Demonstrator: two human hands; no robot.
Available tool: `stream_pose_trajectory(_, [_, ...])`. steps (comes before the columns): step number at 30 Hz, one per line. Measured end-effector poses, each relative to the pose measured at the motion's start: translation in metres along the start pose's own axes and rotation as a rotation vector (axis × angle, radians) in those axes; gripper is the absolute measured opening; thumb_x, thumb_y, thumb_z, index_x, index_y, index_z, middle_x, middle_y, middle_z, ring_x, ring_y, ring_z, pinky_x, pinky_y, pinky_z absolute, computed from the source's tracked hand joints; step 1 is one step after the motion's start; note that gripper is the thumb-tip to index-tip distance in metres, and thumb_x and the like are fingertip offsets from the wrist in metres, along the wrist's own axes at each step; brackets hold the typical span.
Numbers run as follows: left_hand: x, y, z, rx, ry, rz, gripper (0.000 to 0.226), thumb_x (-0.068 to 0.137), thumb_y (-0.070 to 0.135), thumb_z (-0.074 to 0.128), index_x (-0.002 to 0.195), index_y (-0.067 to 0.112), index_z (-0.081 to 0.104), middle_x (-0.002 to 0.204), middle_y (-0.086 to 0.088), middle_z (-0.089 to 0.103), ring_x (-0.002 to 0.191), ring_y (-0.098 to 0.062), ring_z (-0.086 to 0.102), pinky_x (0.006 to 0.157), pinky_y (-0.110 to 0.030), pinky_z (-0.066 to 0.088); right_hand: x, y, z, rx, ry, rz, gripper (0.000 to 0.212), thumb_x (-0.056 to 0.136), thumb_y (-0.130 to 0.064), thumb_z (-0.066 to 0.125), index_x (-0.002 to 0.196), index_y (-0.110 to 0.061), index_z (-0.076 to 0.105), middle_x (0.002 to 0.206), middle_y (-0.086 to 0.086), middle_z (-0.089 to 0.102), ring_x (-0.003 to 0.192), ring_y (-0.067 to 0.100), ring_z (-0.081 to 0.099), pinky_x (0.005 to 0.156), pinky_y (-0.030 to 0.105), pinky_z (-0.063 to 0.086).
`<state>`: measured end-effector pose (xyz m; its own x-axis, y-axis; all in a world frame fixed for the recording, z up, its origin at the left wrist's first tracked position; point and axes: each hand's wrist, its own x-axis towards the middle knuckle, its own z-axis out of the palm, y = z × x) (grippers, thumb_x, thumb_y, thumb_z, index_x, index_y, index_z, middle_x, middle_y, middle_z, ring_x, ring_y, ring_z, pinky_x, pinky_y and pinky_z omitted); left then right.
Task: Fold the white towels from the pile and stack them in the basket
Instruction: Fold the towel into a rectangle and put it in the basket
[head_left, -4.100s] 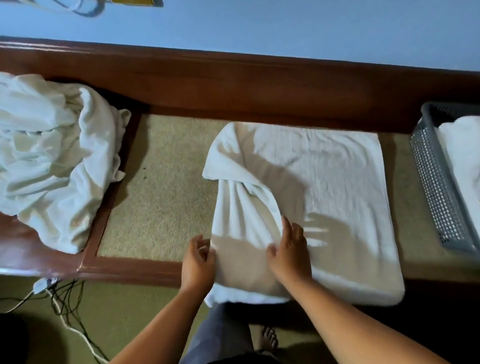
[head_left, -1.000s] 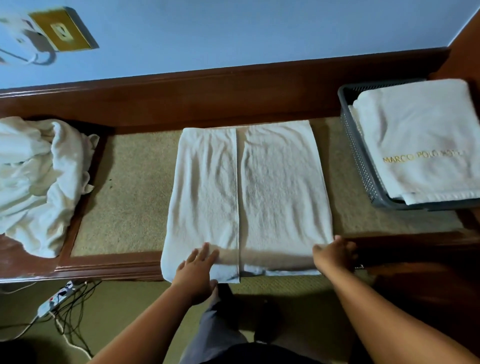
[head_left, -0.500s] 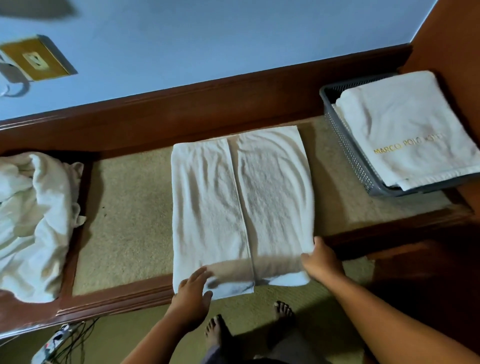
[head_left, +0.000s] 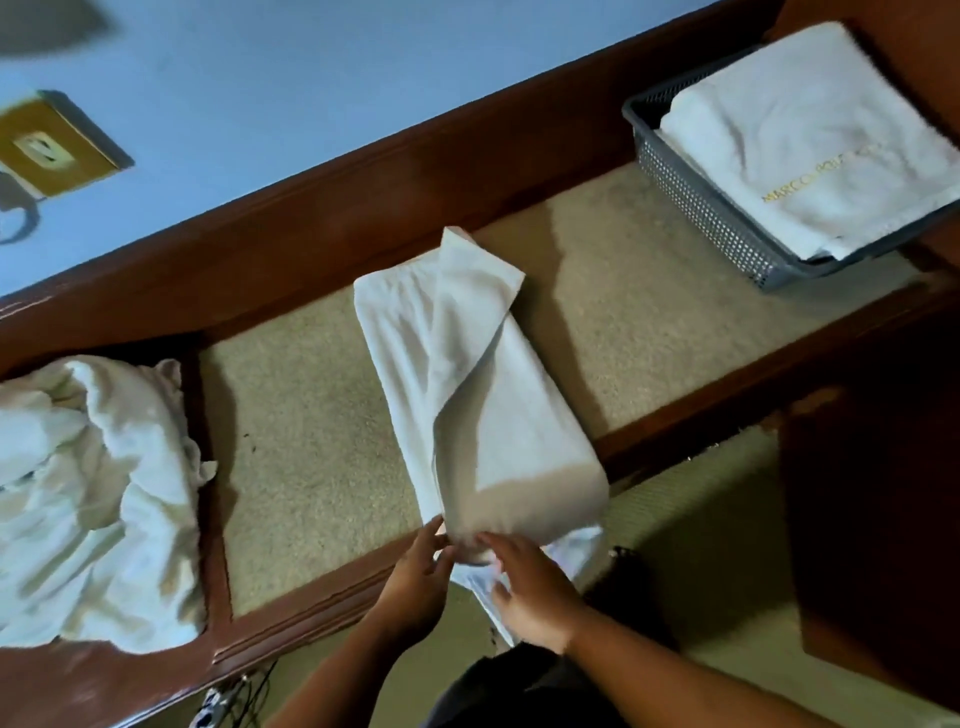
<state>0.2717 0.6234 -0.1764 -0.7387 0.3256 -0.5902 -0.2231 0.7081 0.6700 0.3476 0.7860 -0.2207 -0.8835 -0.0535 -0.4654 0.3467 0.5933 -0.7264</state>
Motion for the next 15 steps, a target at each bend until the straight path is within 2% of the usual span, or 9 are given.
stream_pose_trajectory(2, [0.001, -0.002, -0.004, 0.101, -0.058, 0.056, 0.059, 0.105, 0.025, 0.048, 0.149, 0.047, 0.015, 0.123, 0.018, 0.062, 0.094, 0.015, 0.061, 0.082, -0.013, 0.044, -0.007, 0.016, 0.011, -0.154, 0.129, 0.011, 0.064, 0.090, -0.028, 0.051, 0.150, -0.035, 0.029, 0.142, 0.002, 0.044, 0.128, 0.020, 0.046, 0.108, 0.034, 0.042])
stream_pose_trajectory(4, [0.004, -0.004, -0.005, 0.260, -0.129, 0.144, 0.071, 0.104, 0.026, 0.050, 0.151, 0.053, 0.004, 0.119, 0.015, 0.057, 0.086, 0.007, 0.060, 0.080, -0.013, 0.043, -0.014, 0.035, 0.016, -0.239, 0.195, 0.026, 0.073, 0.086, -0.027, 0.057, 0.152, -0.034, 0.025, 0.141, 0.005, 0.044, 0.124, 0.026, 0.049, 0.102, 0.041, 0.047])
stream_pose_trajectory(6, [0.009, -0.008, -0.004, 0.405, -0.153, 0.228, 0.070, 0.103, 0.027, 0.052, 0.150, 0.056, 0.009, 0.115, 0.011, 0.050, 0.089, -0.002, 0.055, 0.087, -0.019, 0.044, -0.024, 0.053, 0.013, -0.258, 0.176, 0.119, 0.080, 0.085, -0.026, 0.056, 0.155, -0.039, 0.019, 0.145, 0.005, 0.037, 0.128, 0.028, 0.046, 0.104, 0.041, 0.043])
stream_pose_trajectory(8, [0.017, -0.015, -0.002, 0.460, -0.146, 0.239, 0.059, 0.101, 0.027, 0.055, 0.145, 0.054, 0.026, 0.115, 0.007, 0.049, 0.096, -0.008, 0.055, 0.095, -0.028, 0.047, -0.032, 0.064, 0.008, -0.225, 0.159, 0.206, 0.080, 0.088, -0.025, 0.054, 0.156, -0.041, 0.016, 0.151, 0.005, 0.030, 0.133, 0.029, 0.040, 0.109, 0.040, 0.037])
stream_pose_trajectory(9, [0.019, -0.018, -0.001, 0.465, -0.146, 0.217, 0.054, 0.101, 0.027, 0.056, 0.144, 0.050, 0.036, 0.115, 0.006, 0.051, 0.096, -0.007, 0.056, 0.095, -0.028, 0.047, -0.033, 0.063, 0.004, -0.228, 0.192, 0.220, 0.078, 0.089, -0.026, 0.054, 0.156, -0.039, 0.018, 0.152, 0.006, 0.029, 0.135, 0.029, 0.039, 0.109, 0.040, 0.036])
stream_pose_trajectory(10, [0.021, -0.019, -0.001, 0.462, -0.152, 0.190, 0.051, 0.101, 0.027, 0.057, 0.146, 0.046, 0.040, 0.115, 0.005, 0.055, 0.093, -0.003, 0.057, 0.091, -0.024, 0.045, -0.032, 0.061, 0.001, -0.245, 0.237, 0.216, 0.076, 0.089, -0.027, 0.055, 0.156, -0.036, 0.022, 0.152, 0.006, 0.029, 0.136, 0.030, 0.038, 0.109, 0.040, 0.037])
stream_pose_trajectory(13, [0.019, -0.016, -0.002, 0.452, -0.177, 0.148, 0.055, 0.101, 0.029, 0.057, 0.150, 0.043, 0.036, 0.112, 0.006, 0.060, 0.085, 0.008, 0.055, 0.078, -0.013, 0.037, -0.024, 0.044, -0.012, -0.277, 0.346, 0.180, 0.075, 0.087, -0.028, 0.058, 0.154, -0.030, 0.027, 0.151, 0.006, 0.029, 0.135, 0.029, 0.039, 0.106, 0.040, 0.042])
stream_pose_trajectory(15, [0.018, -0.014, -0.005, 0.459, -0.151, 0.163, 0.053, 0.101, 0.030, 0.055, 0.149, 0.045, 0.037, 0.108, 0.008, 0.061, 0.085, 0.004, 0.058, 0.077, -0.014, 0.039, -0.018, 0.034, -0.023, -0.320, 0.344, 0.182, 0.074, 0.091, -0.028, 0.056, 0.156, -0.033, 0.021, 0.156, 0.005, 0.020, 0.143, 0.027, 0.028, 0.114, 0.040, 0.034])
